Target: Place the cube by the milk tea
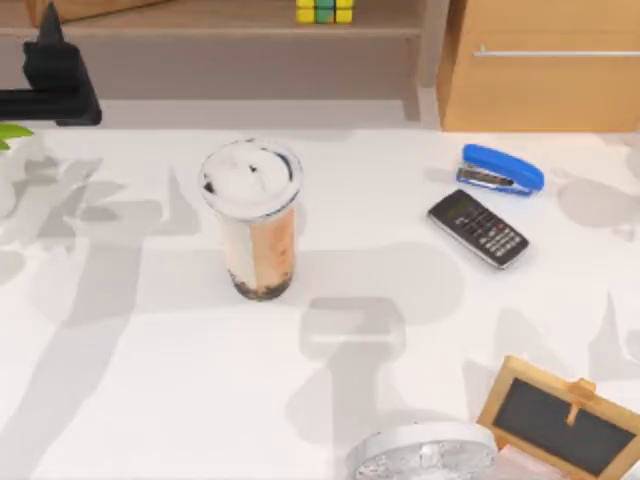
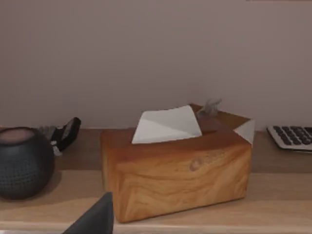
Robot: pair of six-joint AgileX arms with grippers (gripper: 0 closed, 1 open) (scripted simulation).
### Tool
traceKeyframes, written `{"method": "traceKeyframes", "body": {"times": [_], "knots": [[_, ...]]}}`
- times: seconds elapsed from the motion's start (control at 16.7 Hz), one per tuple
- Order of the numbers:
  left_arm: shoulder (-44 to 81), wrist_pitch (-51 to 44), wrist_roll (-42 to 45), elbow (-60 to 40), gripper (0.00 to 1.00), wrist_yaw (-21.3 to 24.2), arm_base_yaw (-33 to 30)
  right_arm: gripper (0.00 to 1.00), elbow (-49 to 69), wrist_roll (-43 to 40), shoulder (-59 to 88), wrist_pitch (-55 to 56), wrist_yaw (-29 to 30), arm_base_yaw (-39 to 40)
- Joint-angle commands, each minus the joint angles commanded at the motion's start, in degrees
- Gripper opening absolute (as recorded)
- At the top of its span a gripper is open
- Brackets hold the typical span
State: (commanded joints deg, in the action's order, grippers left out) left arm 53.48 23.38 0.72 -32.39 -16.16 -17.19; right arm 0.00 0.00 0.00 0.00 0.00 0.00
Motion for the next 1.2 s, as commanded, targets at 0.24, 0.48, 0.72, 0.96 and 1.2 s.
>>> {"method": "traceKeyframes", "body": {"times": [0.24,0.48,0.72,0.96,1.2], "knots": [[30.1,9.3,0.5,-13.2,1.0,-6.9,-7.7,1.0,0.0,0.0,0.0,0.0,0.0,0.0],[53.6,17.8,0.9,-25.3,1.0,-12.8,-14.7,1.0,0.0,0.0,0.0,0.0,0.0,0.0],[67.8,25.6,0.7,-36.2,1.0,-17.4,-19.8,1.0,0.0,0.0,0.0,0.0,0.0,0.0],[73.8,30.4,0.2,-41.6,1.0,-19.9,-21.5,1.0,0.0,0.0,0.0,0.0,0.0,0.0],[74.1,30.6,0.2,-41.8,1.0,-20.0,-21.6,1.0,0.0,0.0,0.0,0.0,0.0,0.0]]}}
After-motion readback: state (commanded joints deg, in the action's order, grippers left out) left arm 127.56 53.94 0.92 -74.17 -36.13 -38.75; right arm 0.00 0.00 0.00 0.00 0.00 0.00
